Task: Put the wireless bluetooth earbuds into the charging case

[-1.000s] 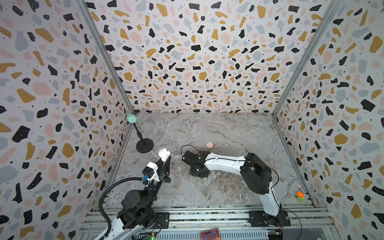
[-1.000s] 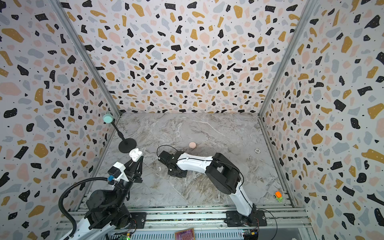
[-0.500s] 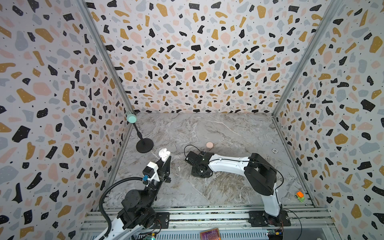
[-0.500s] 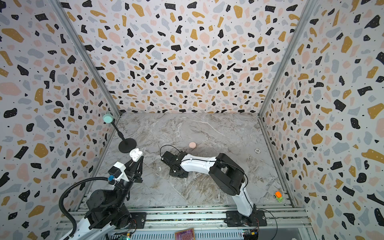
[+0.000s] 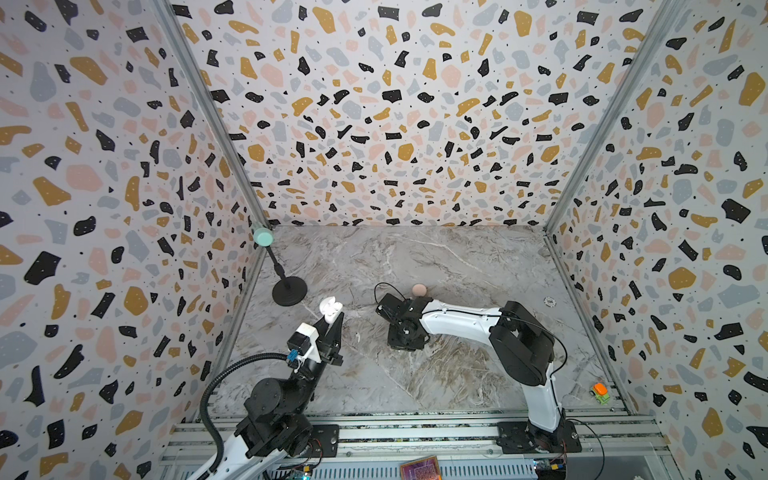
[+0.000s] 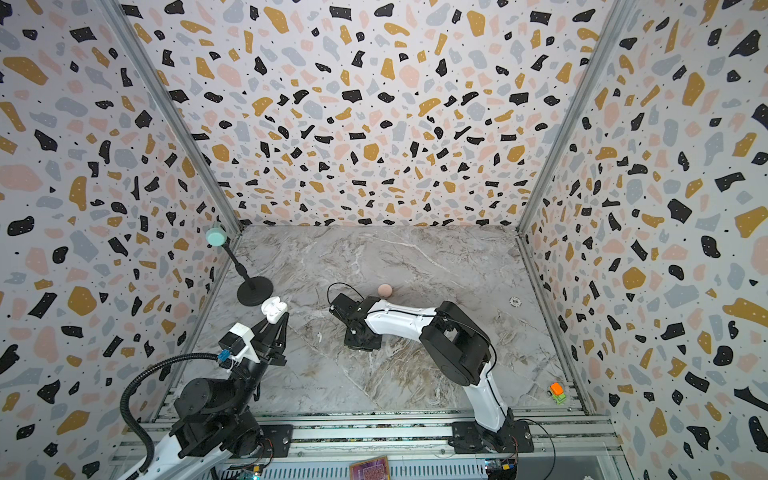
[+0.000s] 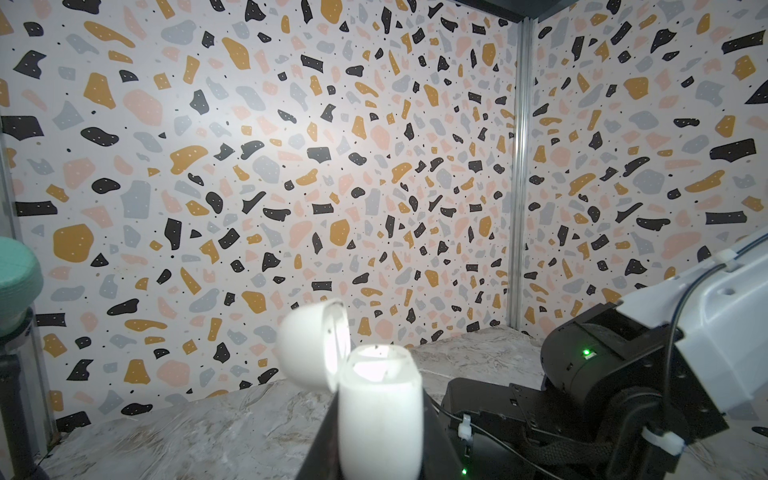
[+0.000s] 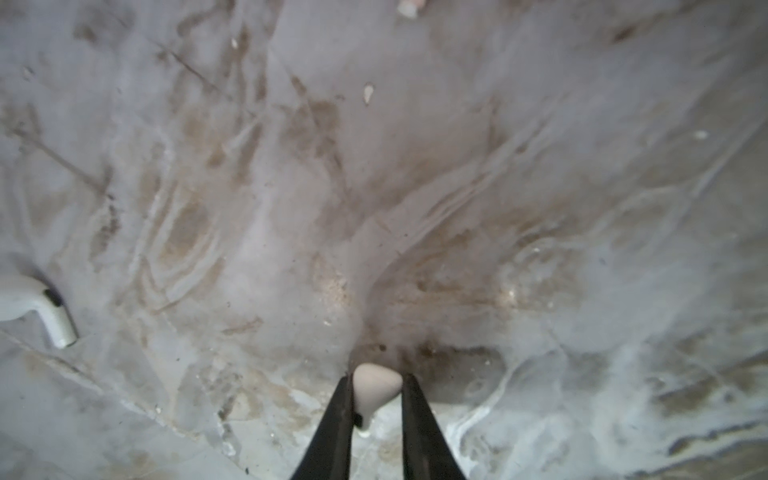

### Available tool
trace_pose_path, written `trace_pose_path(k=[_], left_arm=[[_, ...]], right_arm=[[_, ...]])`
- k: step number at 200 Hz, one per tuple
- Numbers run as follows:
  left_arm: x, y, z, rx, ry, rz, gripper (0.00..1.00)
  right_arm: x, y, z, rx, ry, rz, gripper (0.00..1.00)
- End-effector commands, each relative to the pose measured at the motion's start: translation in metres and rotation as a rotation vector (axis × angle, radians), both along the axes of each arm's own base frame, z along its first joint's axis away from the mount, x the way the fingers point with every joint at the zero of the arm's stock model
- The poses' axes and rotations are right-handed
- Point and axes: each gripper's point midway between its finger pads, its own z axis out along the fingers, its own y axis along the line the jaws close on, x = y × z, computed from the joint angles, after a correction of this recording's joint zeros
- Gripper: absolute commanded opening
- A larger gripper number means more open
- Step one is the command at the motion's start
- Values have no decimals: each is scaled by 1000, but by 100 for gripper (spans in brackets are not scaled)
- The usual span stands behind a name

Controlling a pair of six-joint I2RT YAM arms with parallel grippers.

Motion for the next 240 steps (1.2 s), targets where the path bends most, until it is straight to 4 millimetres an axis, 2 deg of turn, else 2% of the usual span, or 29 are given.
trace_pose_path(k=[1, 30, 64, 140, 220, 240], left_arm=[[-4, 3, 15, -33, -33, -8, 0], [-5, 2, 15, -33, -34, -14, 0], [-5, 2, 15, -35, -35, -18, 0], [-6, 1, 15, -35, -36, -21, 0], [-6, -1, 14, -32, -35, -30, 0], [-5, -2, 14, -28, -34, -32, 0]], right_arm=[[-14, -27, -17, -144, 75, 49, 24], [-19, -29, -27, -173, 110, 80, 27], [-15, -32, -26, -174, 106, 84, 29], [-4, -41, -31, -215, 90, 94, 25], [-3, -34, -28, -172, 78, 126, 22], [0, -34, -23, -162, 51, 135, 17]])
